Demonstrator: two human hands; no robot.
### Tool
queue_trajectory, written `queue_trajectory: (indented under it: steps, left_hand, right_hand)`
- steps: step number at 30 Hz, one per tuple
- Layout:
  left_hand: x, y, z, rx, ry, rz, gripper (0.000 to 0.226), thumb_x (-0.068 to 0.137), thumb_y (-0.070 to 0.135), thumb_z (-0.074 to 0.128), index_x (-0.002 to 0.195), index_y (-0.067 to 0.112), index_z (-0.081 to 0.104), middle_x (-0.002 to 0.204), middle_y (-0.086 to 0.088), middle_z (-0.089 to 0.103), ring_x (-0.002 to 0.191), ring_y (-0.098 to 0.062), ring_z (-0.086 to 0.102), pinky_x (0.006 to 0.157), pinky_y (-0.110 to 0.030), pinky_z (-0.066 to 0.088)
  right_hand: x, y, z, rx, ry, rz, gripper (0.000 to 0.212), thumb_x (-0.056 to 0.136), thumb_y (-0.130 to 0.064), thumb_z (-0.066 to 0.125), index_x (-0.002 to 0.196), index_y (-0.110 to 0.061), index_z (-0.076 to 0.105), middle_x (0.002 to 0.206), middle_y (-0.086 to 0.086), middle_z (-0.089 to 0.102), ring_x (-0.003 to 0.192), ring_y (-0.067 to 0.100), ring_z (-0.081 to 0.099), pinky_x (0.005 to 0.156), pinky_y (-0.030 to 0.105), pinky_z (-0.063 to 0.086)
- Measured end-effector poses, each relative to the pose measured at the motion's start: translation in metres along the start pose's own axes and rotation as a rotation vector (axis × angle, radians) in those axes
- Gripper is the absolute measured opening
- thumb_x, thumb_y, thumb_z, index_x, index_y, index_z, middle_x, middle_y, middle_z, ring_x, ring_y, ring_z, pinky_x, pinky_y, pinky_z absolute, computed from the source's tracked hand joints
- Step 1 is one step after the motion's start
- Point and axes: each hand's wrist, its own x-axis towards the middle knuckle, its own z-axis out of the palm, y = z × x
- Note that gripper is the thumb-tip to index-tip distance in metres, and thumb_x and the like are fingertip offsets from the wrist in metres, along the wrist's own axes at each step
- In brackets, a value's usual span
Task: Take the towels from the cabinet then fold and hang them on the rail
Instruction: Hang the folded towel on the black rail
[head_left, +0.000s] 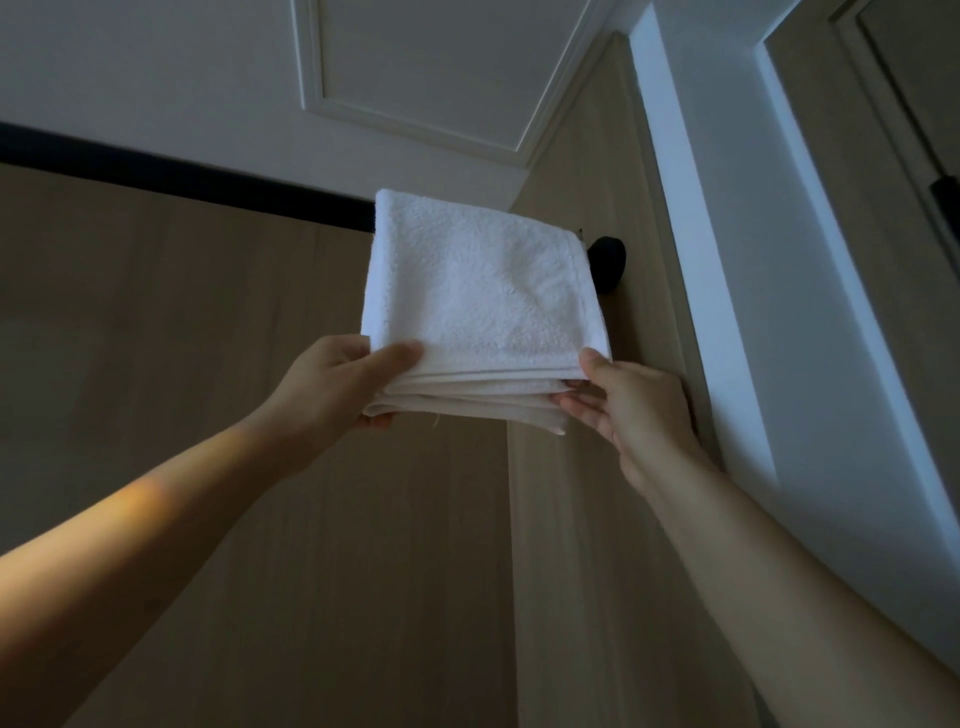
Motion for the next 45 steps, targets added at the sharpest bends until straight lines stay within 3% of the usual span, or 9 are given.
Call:
queue_trajectory:
  steps: [5,9,14,17,20,24,30,37,45]
  left_hand:
    - [-0.001,0.0,0.0,-0.026,-0.017,-0.01,0.048,0.089,0.038,0.063,0.099,-0.009,0.067,0.078,-0.01,0.064,0.063,-0.015,0.061,0.062,-0.027,0.055]
    - [-0.002,-0.002,0.001,0.037,0.017,0.016,0.049,0.087,0.042,0.064,0.096,-0.005,0.069,0.084,-0.019,0.067,0.07,-0.022,0.064,0.079,-0.045,0.057]
    - [-0.001,-0.004,0.003,0.038,0.048,0.008,0.049,0.086,0.042,0.066,0.097,-0.006,0.069,0.089,-0.023,0.068,0.072,-0.023,0.064,0.084,-0.051,0.055]
    - [-0.001,-0.006,0.004,0.005,0.046,0.0,0.04,0.088,0.037,0.065,0.097,-0.002,0.07,0.091,-0.022,0.069,0.075,-0.022,0.065,0.084,-0.05,0.056]
    - [0.002,-0.008,0.002,-0.013,0.026,-0.011,0.034,0.09,0.033,0.065,0.096,-0.001,0.071,0.092,-0.022,0.068,0.077,-0.023,0.065,0.083,-0.048,0.056]
    - [0.003,-0.012,0.0,-0.117,-0.012,-0.037,0.026,0.089,0.029,0.065,0.092,0.004,0.072,0.082,-0.005,0.07,0.07,-0.013,0.068,0.068,-0.028,0.059]
    - [0.001,-0.014,-0.001,-0.273,-0.077,-0.071,0.02,0.089,0.024,0.064,0.092,0.005,0.072,0.085,-0.002,0.075,0.084,-0.019,0.072,0.07,-0.027,0.059]
    - [-0.002,-0.011,-0.001,-0.316,-0.101,-0.074,0.021,0.09,0.022,0.062,0.092,0.003,0.07,0.079,0.001,0.074,0.077,-0.014,0.072,0.066,-0.023,0.058]
    - [-0.005,-0.016,0.001,-0.412,-0.074,-0.109,0.024,0.074,0.028,0.07,0.08,0.007,0.078,0.093,-0.008,0.076,0.092,-0.022,0.073,0.07,-0.024,0.058]
  right_hand:
    - [-0.004,0.006,-0.004,0.077,-0.097,0.078,0.024,0.093,-0.028,0.065,0.108,-0.009,0.067,0.095,0.008,0.073,0.083,0.018,0.071,0.064,0.022,0.057]
    - [-0.004,-0.008,-0.004,0.074,-0.089,0.151,0.036,0.086,-0.054,0.065,0.1,-0.022,0.068,0.087,0.003,0.077,0.077,0.017,0.074,0.058,0.027,0.058]
    - [0.0,-0.016,0.003,0.008,-0.049,0.155,0.016,0.093,-0.034,0.065,0.094,-0.018,0.064,0.106,0.006,0.068,0.089,0.022,0.069,0.06,0.029,0.06]
    - [-0.001,-0.009,0.0,0.056,-0.072,0.213,0.021,0.09,-0.029,0.069,0.103,-0.013,0.065,0.112,0.01,0.065,0.09,0.022,0.067,0.055,0.026,0.058]
    - [-0.002,-0.009,-0.005,0.213,-0.088,0.258,0.02,0.089,-0.02,0.07,0.103,-0.006,0.065,0.105,0.012,0.069,0.088,0.022,0.067,0.054,0.027,0.058]
    - [0.0,-0.011,-0.006,0.293,-0.09,0.231,0.01,0.089,-0.009,0.068,0.094,-0.002,0.066,0.08,0.009,0.076,0.071,0.015,0.074,0.053,0.025,0.058]
    - [0.002,-0.004,-0.01,0.114,-0.123,0.213,0.013,0.088,-0.019,0.07,0.094,-0.008,0.067,0.068,0.001,0.074,0.057,0.009,0.07,0.05,0.021,0.054]
    - [0.005,-0.004,-0.014,-0.022,-0.165,0.178,0.012,0.09,-0.031,0.064,0.086,-0.02,0.067,0.061,-0.01,0.068,0.043,0.002,0.055,0.056,0.021,0.029]
    - [0.004,0.011,-0.011,0.019,-0.077,0.166,0.011,0.087,-0.026,0.071,0.092,-0.017,0.071,0.088,-0.003,0.075,0.08,0.012,0.069,0.068,0.025,0.05]
